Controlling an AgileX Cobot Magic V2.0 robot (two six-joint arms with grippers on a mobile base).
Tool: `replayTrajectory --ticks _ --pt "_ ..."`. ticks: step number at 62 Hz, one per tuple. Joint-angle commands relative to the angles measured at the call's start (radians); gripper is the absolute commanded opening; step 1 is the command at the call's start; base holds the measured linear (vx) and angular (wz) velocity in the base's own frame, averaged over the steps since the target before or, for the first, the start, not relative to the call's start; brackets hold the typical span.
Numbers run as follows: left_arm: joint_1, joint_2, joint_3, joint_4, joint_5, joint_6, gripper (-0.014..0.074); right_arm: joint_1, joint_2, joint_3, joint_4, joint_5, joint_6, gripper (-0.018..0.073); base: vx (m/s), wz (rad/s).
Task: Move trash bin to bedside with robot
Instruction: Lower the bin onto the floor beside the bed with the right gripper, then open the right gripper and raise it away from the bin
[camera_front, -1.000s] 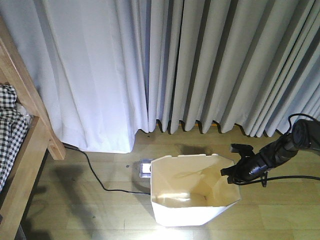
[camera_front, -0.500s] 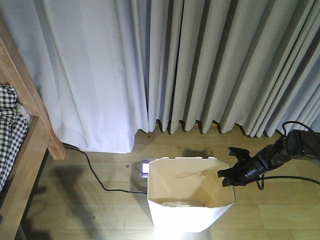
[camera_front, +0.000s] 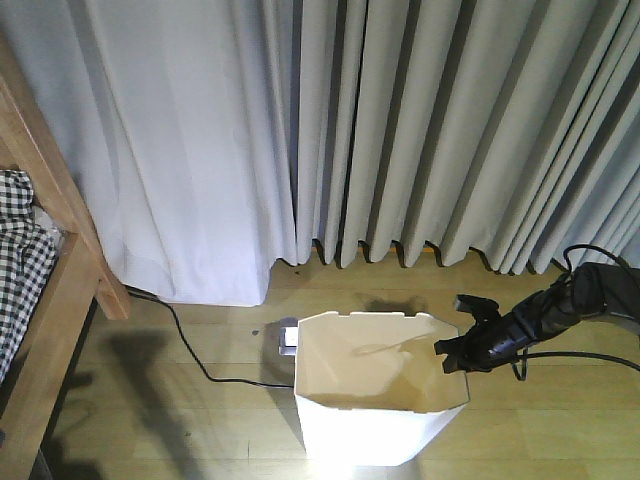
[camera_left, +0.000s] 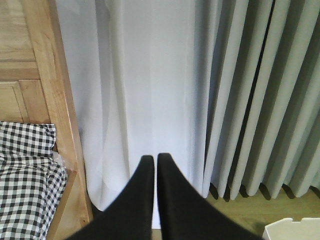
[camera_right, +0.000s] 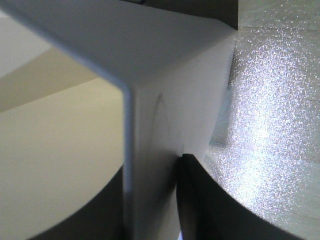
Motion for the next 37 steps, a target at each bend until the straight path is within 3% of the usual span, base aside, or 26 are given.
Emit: replayTrajectory --ticks 1,11,27,37 --pt "-0.006 -0.014 0.019 -0.002 -0.069 -0.004 -0.0006 0.0 -0.046 -0.008 -0.007 0.059 0.0 0.0221 0.0 0.0" --pt "-0.006 -0.014 0.019 -0.002 -0.069 -0.004 -0.0006 0.0 -0.046 -0.008 -0.028 0.038 0.078 0.028 0.0 0.0" --pt "-0.006 -0.014 0.019 -0.002 -0.069 -0.004 -0.0006 0.0 -0.046 -0.008 -0.035 0.03 0.077 0.033 0.0 0.0" --pt "-0.006 -0.014 0.019 -0.002 -0.069 -0.004 -0.0006 0.0 -0.046 -0.008 -0.035 0.032 0.078 0.0457 0.0 0.0"
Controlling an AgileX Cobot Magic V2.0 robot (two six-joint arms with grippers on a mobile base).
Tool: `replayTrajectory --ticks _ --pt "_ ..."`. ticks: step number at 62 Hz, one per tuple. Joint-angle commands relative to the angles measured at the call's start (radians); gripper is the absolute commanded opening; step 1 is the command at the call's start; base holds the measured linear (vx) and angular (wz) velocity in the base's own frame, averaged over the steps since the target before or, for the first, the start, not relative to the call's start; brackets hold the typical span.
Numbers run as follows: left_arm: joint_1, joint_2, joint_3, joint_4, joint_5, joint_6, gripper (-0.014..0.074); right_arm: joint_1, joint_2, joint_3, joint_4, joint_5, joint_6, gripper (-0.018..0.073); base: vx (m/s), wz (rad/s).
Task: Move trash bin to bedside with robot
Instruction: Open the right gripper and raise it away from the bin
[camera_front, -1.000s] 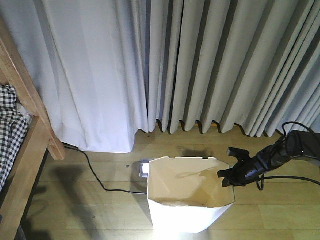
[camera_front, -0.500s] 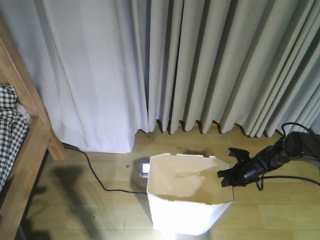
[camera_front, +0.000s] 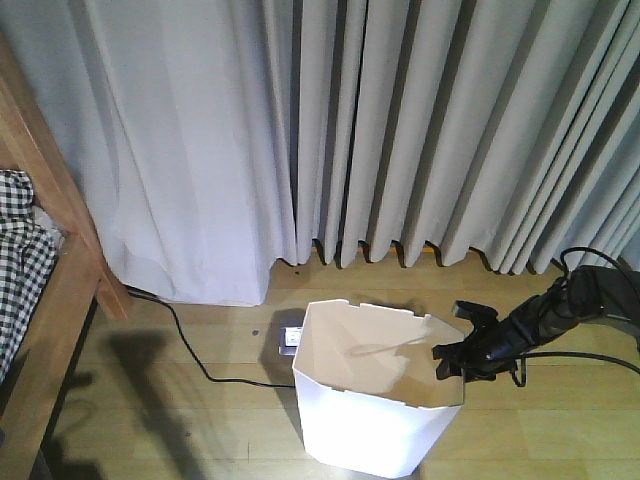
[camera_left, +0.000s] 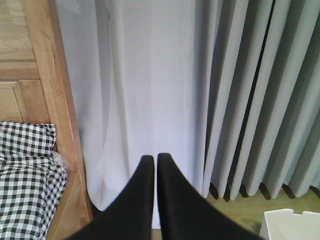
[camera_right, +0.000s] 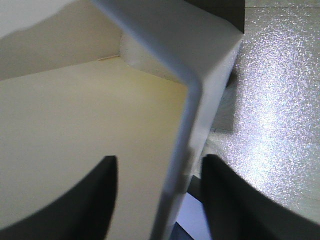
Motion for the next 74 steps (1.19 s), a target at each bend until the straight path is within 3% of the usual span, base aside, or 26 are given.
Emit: replayTrajectory --ticks 1,11,22,28,36,47,52,61,74 --pt "-0.006 -0.014 0.019 -0.002 -0.069 -0.004 -0.0006 -0.001 -0.06 -0.006 0.001 0.027 -0.001 0.0477 0.0 0.0" --pt "-0.006 -0.014 0.019 -0.002 -0.069 -0.004 -0.0006 -0.001 -0.06 -0.006 0.005 -0.012 -0.008 0.0589 0.0 0.0" --pt "-0.006 -0.014 0.019 -0.002 -0.069 -0.004 -0.0006 -0.004 -0.06 -0.005 0.013 -0.028 -0.008 0.0587 0.0 0.0" --pt "-0.006 -0.014 0.019 -0.002 -0.069 -0.004 -0.0006 -0.004 -0.074 -0.006 0.066 -0.002 0.004 0.0584 0.0 0.0" --pt "-0.006 -0.014 0.019 -0.002 -0.069 -0.004 -0.0006 -0.004 -0.135 0.024 0.048 0.018 -0.057 0.0584 0.0 0.0" --pt "-0.006 -0.014 0.019 -0.002 -0.069 -0.004 -0.0006 -0.004 -0.297 0.254 0.128 -0.206 -0.101 0.0584 0.0 0.0" --pt "-0.006 -0.014 0.019 -0.002 -0.069 -0.004 -0.0006 -0.001 -0.378 0.371 0.172 -0.306 -0.173 0.0584 0.0 0.0" --pt "-0.006 -0.014 0.019 -0.002 -0.069 -0.004 -0.0006 0.018 -0.55 0.554 0.188 -0.321 -0.338 0.0584 0.0 0.0" --pt "-0.006 -0.014 0.019 -0.002 -0.069 -0.004 -0.0006 0.053 -0.889 0.771 0.209 -0.381 -0.361 0.0584 0.0 0.0"
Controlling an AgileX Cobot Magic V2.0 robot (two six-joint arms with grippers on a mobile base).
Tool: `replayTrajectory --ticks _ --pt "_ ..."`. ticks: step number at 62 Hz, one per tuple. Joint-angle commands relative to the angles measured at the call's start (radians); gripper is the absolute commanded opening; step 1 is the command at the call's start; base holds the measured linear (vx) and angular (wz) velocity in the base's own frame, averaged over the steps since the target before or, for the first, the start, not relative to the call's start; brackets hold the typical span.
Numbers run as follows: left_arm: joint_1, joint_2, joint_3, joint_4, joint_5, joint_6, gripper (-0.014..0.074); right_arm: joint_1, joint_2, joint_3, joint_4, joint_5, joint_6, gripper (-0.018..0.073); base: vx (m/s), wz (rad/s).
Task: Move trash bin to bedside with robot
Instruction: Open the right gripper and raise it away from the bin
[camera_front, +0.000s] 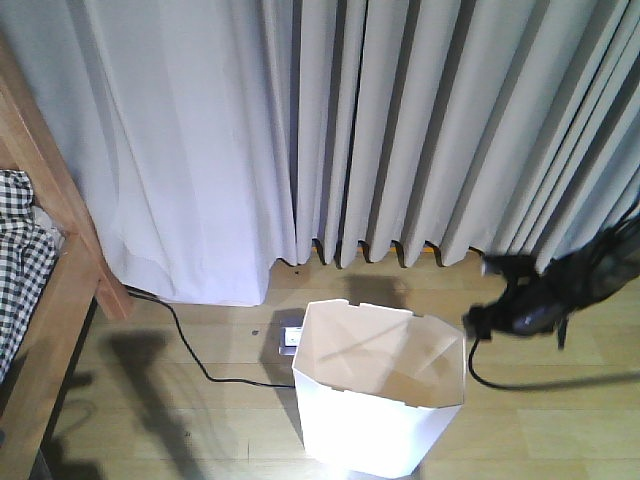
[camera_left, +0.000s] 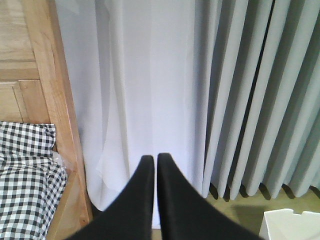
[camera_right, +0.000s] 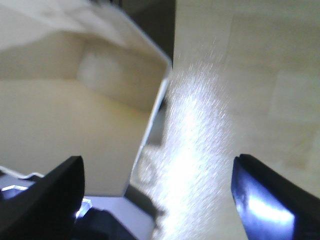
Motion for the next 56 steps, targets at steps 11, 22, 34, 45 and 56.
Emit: replayTrajectory --ticks 11,22,34,45,56 --pt "-0.006 -0.014 0.019 -0.002 -0.069 -0.004 -0.0006 0.033 -0.507 0.185 0.005 -0.028 -0.016 0.0584 0.0 0.0" --pt "-0.006 -0.014 0.019 -0.002 -0.069 -0.004 -0.0006 0.043 -0.847 0.295 0.009 -0.033 -0.011 0.0584 0.0 0.0" --pt "-0.006 -0.014 0.019 -0.002 -0.069 -0.004 -0.0006 0.043 -1.224 0.403 0.009 -0.033 -0.011 0.0584 0.0 0.0" --pt "-0.006 -0.014 0.019 -0.002 -0.069 -0.004 -0.0006 0.042 -1.584 0.509 0.036 -0.051 0.007 0.0584 0.0 0.0" --pt "-0.006 -0.014 0.019 -0.002 -0.069 -0.004 -0.0006 0.042 -1.882 0.627 0.059 -0.075 0.01 0.0584 0.0 0.0"
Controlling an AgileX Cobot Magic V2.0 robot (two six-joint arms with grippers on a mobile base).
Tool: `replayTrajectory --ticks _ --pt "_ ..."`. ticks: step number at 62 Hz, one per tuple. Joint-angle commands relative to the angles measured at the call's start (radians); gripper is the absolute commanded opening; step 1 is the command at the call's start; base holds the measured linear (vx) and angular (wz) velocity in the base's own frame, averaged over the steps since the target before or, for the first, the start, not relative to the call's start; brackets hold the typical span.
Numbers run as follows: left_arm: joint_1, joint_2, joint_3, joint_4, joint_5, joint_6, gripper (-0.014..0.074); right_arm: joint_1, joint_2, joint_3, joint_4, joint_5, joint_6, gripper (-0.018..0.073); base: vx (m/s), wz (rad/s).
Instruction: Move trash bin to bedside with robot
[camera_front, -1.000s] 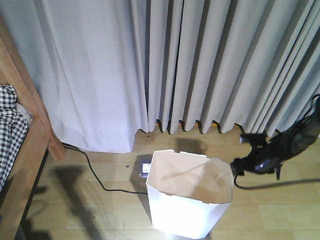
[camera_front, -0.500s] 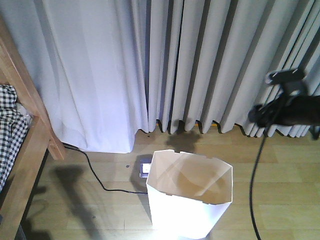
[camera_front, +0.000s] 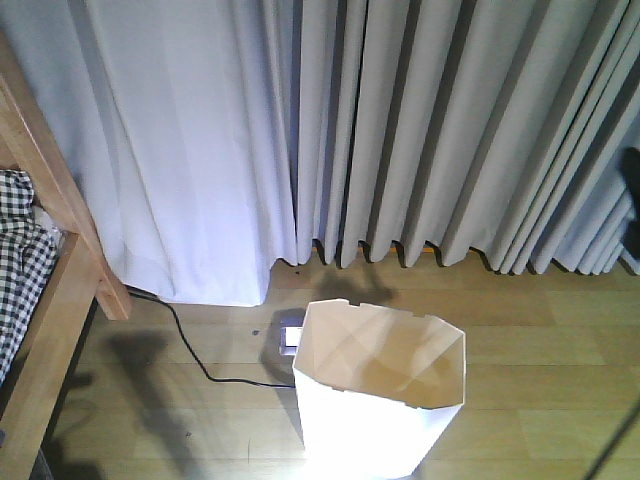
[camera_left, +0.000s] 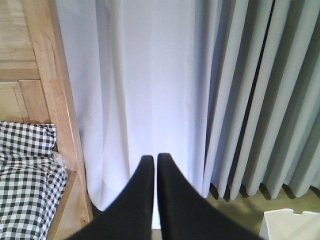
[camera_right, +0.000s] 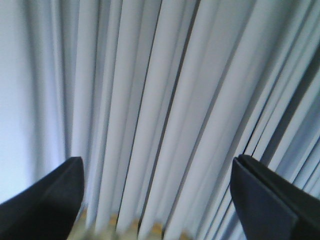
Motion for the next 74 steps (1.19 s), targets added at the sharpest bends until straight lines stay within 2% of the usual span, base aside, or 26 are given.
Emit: replayTrajectory --ticks 1,16,31,36,39,46,52,74 --pt "-0.006 -0.014 0.019 -0.002 -0.069 -0.004 -0.0006 0.0 -0.124 0.027 0.027 -0.031 0.009 0.0584 0.0 0.0" --pt "-0.006 -0.014 0.019 -0.002 -0.069 -0.004 -0.0006 0.064 -0.442 0.203 0.054 0.068 0.04 0.0584 0.0 0.0" --pt "-0.006 -0.014 0.019 -0.002 -0.069 -0.004 -0.0006 0.064 -0.563 0.275 0.054 -0.012 0.124 0.0542 0.0 0.0" --pt "-0.006 -0.014 0.019 -0.002 -0.069 -0.004 -0.0006 0.064 -0.563 0.275 0.054 -0.011 0.124 0.0484 0.0 0.0" --pt "-0.006 -0.014 0.019 -0.002 -0.069 -0.004 -0.0006 0.064 -0.563 0.275 0.054 0.001 0.126 0.0416 0.0 0.0" --pt "-0.006 -0.014 0.019 -0.002 -0.069 -0.004 -0.0006 0.064 -0.563 0.275 0.048 0.054 0.124 0.0185 0.0 0.0" --pt "-0.006 -0.014 0.019 -0.002 -0.069 -0.004 -0.0006 0.064 -0.563 0.275 0.049 0.044 0.124 -0.0017 0.0 0.0" --pt "-0.006 -0.014 0.019 -0.002 -0.069 -0.004 -0.0006 0.064 -0.563 0.275 0.051 0.026 0.123 -0.0009 0.0 0.0"
